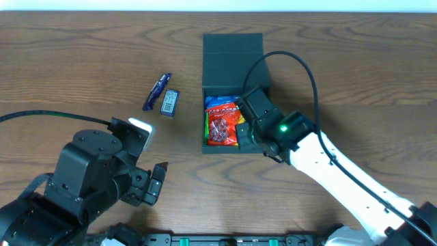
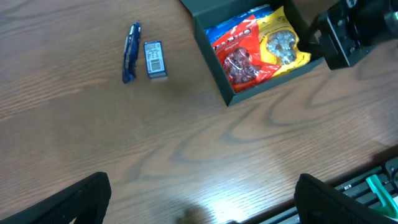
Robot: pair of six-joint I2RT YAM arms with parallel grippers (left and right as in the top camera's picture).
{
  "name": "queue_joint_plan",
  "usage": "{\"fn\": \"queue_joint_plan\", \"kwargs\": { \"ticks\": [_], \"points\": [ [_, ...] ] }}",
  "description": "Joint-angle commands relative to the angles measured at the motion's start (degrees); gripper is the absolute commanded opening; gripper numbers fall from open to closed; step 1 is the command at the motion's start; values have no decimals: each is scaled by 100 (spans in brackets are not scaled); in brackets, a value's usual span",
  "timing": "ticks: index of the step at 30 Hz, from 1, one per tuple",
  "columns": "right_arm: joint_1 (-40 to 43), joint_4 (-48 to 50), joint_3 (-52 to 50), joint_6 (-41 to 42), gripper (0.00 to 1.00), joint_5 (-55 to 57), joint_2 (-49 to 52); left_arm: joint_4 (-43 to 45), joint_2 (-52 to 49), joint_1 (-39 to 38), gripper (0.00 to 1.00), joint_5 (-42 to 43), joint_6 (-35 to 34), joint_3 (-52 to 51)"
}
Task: Pack container
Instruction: 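Release the red bag and press it down into the box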
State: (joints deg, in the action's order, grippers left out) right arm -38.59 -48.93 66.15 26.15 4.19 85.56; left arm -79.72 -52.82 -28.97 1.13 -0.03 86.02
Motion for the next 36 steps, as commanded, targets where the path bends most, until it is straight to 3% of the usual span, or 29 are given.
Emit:
{"fn": "queue_joint_plan", "kwargs": {
  "ticks": [1,16,36],
  "points": [
    [11,-37,-72,-4,2,321,229,-26,-2,17,95,-2,-39,72],
    [293,-151,-81,0,2,481,1499,-24,-2,17,95,-2,-39,70],
    [306,-417,20,17,1,509,1534,-24,-2,17,95,-2,-39,72]
  ]
}}
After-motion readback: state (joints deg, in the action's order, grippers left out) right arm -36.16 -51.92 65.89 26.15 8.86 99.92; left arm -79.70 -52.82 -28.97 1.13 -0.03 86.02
